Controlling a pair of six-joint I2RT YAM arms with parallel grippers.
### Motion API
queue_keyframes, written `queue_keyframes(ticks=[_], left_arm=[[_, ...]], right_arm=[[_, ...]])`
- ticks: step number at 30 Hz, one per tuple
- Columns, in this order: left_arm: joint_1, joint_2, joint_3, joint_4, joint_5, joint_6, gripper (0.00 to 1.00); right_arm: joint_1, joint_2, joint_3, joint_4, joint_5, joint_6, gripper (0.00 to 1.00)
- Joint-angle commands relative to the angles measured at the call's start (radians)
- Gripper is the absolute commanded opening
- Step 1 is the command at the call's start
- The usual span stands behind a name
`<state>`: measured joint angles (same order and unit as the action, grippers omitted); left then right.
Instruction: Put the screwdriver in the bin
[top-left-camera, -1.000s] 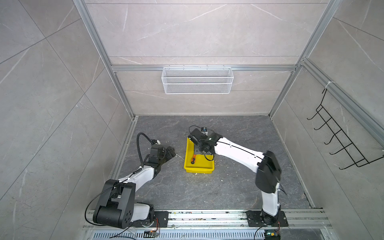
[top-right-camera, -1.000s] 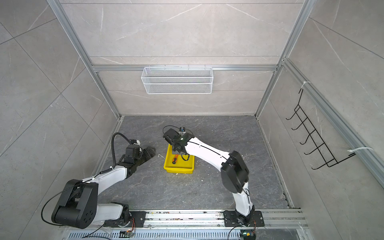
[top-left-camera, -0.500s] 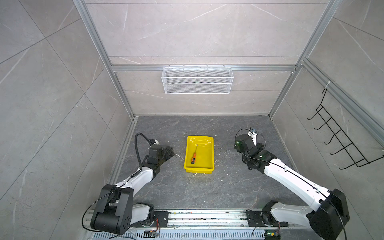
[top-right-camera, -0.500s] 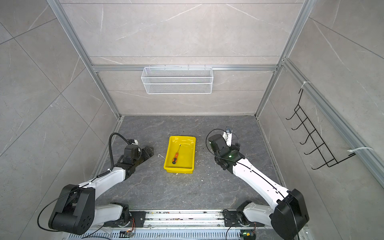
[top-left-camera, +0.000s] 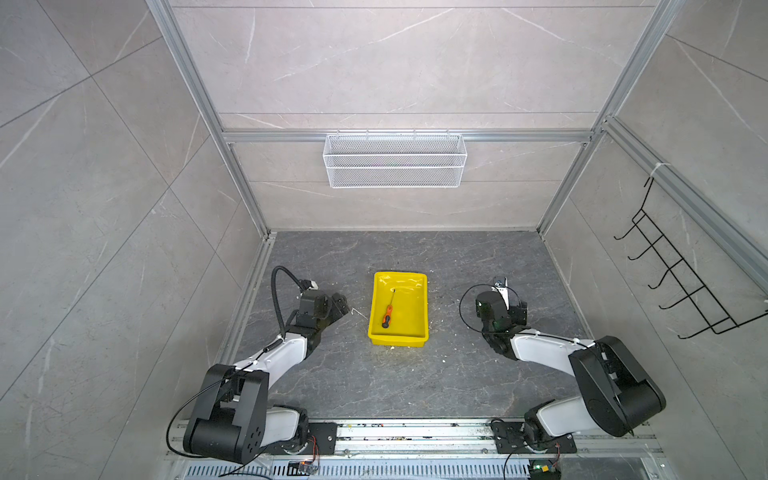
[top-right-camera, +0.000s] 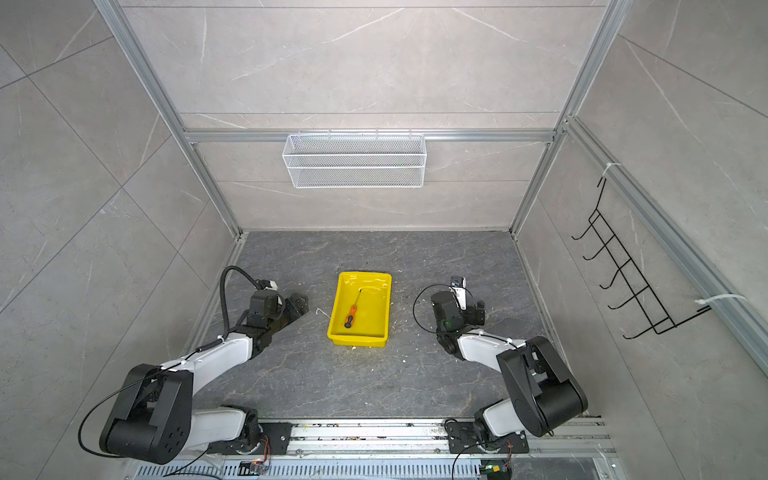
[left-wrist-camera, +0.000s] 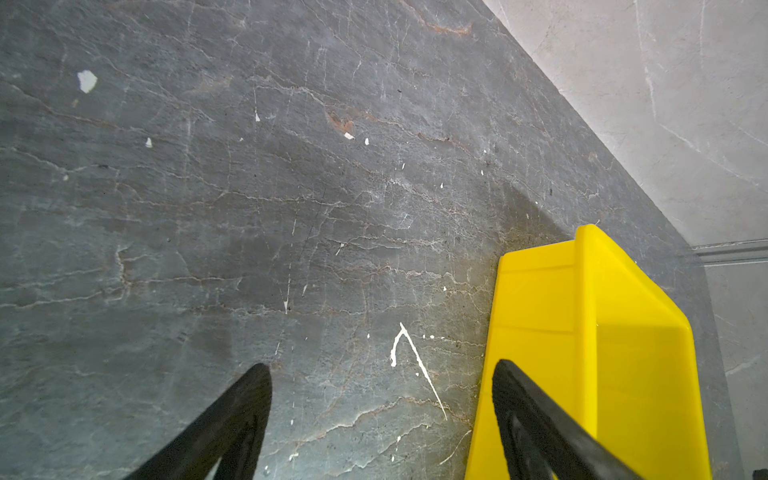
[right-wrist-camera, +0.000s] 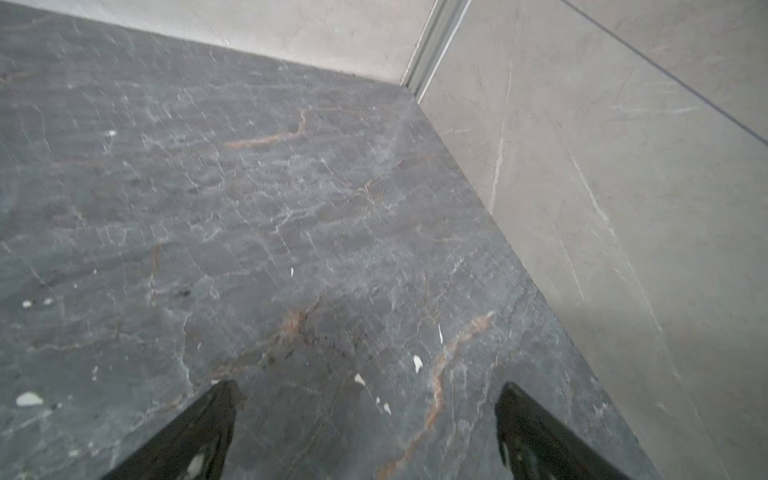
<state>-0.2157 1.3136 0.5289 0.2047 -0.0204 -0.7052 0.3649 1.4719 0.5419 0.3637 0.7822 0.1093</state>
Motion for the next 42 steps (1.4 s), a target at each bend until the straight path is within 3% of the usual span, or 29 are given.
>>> queue_keyframes(ticks=[1,3,7,10,12,14,16,17,20,22,26,31,33,35,37,39,42], left_arm=[[0.002,-0.001,0.024,0.006,0.009,-0.01,0.86],[0.001,-0.002,0.031,0.01,0.035,-0.016,0.86],[0.002,0.004,0.034,0.013,0.054,-0.022,0.86],[0.002,0.014,0.036,0.017,0.049,-0.024,0.86],[0.002,0.027,0.039,0.015,0.046,-0.038,0.86],[0.002,0.042,0.044,-0.004,0.037,-0.07,0.86],[0.0,0.059,0.041,0.008,0.04,-0.08,0.87],[-0.002,0.069,0.039,0.029,0.051,-0.068,0.99],[-0.002,0.089,0.06,0.051,0.106,0.03,1.0],[-0.001,0.074,0.12,-0.071,0.104,0.132,1.0],[-0.001,-0.005,0.21,-0.315,-0.043,0.264,1.0],[-0.002,-0.138,0.21,-0.427,-0.319,0.425,1.0],[-0.002,-0.202,0.126,-0.345,-0.472,0.472,1.0],[-0.002,-0.25,-0.014,-0.131,-0.538,0.572,1.0],[-0.002,-0.282,-0.185,0.178,-0.463,0.748,1.0],[0.003,-0.268,-0.344,0.461,-0.316,0.913,1.0],[0.003,-0.22,-0.392,0.588,-0.313,0.936,1.0]], right_arm=[[-0.056,0.032,0.05,0.056,-0.216,-0.094,0.99],[-0.082,0.068,0.014,0.206,-0.396,-0.204,0.99],[-0.159,0.053,0.008,0.18,-0.449,-0.122,0.99],[-0.225,0.007,-0.107,0.333,-0.558,-0.084,0.99],[-0.247,0.062,-0.215,0.614,-0.598,-0.085,1.0],[-0.247,0.03,-0.191,0.502,-0.59,-0.086,1.0],[-0.244,0.06,-0.2,0.575,-0.588,-0.097,0.99],[-0.242,0.047,-0.194,0.542,-0.59,-0.094,1.0],[-0.241,0.05,-0.194,0.548,-0.594,-0.1,1.0],[-0.241,0.042,-0.191,0.527,-0.594,-0.099,1.0],[-0.241,0.045,-0.191,0.533,-0.595,-0.1,1.0],[-0.24,0.045,-0.191,0.533,-0.595,-0.1,1.0],[-0.241,0.045,-0.191,0.533,-0.595,-0.1,0.99],[-0.241,0.045,-0.191,0.532,-0.595,-0.1,0.99],[-0.24,0.045,-0.191,0.532,-0.596,-0.1,0.99],[-0.241,0.045,-0.191,0.532,-0.596,-0.1,1.0],[-0.241,0.045,-0.191,0.532,-0.595,-0.1,0.99]])
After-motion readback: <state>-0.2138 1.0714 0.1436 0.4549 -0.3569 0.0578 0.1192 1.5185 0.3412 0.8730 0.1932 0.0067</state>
